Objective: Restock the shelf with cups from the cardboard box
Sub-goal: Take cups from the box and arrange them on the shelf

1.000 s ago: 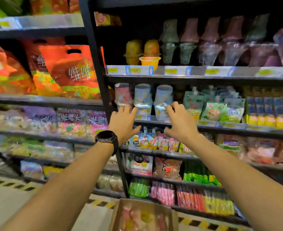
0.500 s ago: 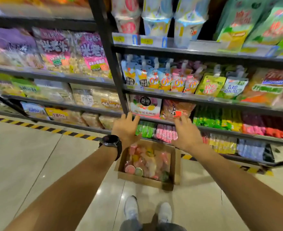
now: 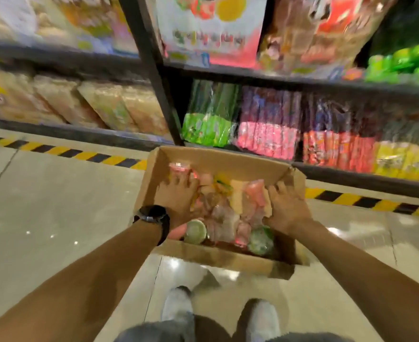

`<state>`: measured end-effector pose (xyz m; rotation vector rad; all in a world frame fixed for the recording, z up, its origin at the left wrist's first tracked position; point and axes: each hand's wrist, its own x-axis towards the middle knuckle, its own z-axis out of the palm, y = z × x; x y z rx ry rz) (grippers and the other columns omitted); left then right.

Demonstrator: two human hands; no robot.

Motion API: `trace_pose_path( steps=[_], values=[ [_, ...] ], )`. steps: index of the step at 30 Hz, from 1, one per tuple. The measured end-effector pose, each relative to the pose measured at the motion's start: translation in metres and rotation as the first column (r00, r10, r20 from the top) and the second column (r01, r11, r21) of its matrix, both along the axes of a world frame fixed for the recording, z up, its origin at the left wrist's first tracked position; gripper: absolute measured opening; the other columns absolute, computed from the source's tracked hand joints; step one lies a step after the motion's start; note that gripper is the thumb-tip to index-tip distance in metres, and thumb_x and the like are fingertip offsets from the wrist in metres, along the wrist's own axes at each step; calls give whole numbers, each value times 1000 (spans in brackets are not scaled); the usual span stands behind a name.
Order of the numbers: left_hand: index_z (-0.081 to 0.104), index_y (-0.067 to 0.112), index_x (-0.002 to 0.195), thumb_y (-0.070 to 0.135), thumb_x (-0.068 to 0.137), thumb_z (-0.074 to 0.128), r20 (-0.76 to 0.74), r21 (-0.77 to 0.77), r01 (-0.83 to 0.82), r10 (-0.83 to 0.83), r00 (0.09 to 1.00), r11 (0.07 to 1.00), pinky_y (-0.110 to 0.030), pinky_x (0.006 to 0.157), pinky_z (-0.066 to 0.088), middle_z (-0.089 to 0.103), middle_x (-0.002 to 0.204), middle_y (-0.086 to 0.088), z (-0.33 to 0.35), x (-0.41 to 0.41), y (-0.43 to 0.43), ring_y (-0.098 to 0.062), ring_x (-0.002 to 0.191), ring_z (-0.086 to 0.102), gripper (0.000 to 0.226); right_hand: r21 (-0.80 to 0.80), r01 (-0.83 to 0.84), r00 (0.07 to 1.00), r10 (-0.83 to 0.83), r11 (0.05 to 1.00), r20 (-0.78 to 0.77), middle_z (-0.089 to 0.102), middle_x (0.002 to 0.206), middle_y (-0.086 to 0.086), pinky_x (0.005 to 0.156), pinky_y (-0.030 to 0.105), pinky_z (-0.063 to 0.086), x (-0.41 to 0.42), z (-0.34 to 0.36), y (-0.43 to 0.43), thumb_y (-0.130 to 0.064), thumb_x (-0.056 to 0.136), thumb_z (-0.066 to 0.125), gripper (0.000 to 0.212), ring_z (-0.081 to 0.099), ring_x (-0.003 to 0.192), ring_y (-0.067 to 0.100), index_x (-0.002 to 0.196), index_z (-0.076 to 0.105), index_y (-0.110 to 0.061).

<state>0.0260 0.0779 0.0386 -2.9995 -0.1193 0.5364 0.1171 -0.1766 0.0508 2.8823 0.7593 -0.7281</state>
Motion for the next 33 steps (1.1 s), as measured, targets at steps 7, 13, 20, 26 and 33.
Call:
trace_pose_path(
  steps=[7, 13, 20, 26, 33],
  values=[
    [29, 22, 141, 57, 81, 58, -61, -6, 174, -174, 983, 985, -52, 99, 40, 38, 137, -10, -160, 42, -16, -35, 125, 43, 75, 7, 75, 985, -73, 997, -154, 37, 137, 8, 101, 41, 43, 34, -165, 0, -59, 70, 72, 105, 40, 131, 30, 149, 18, -14],
    [23, 26, 143, 71, 75, 59, -47, -7, 319, -319, 947, 948, -48, 89, 47, 39, 131, -7, -198, 71, -30, -31, 116, 48, 89, -85, 81, 970, -98, 993, -221, 56, 121, 10, 93, 38, 49, 42, -200, -4, -63, 67, 72, 108, 57, 111, 29, 147, 19, -14],
    [13, 26, 152, 80, 71, 59, -166, -27, 318, -318, 933, 948, -48, 96, 42, 49, 137, -9, -227, 75, -38, -32, 120, 51, 108, 54, 180, 965, -165, 982, -203, 62, 98, 4, 80, 34, 51, 38, -225, 0, -57, 69, 76, 71, 59, 87, 23, 117, 48, -13],
    [22, 17, 142, 68, 68, 74, -183, -128, 236, -257, 949, 963, -38, 76, 44, 56, 125, -7, -225, 77, -47, -30, 104, 61, 103, 112, 155, 980, -138, 982, -143, 61, 105, 9, 84, 38, 51, 36, -228, -2, -47, 72, 77, 63, 60, 96, 30, 117, 43, -17],
    [35, 26, 132, 47, 58, 89, 3, -390, 157, -170, 985, 907, -32, 70, 43, 38, 118, -5, -202, 76, -44, -21, 86, 48, 94, 173, 219, 969, -194, 960, -151, 57, 100, 1, 76, 29, 47, 34, -233, -1, -27, 65, 84, 43, 54, 86, 21, 100, 60, -18]
  ],
)
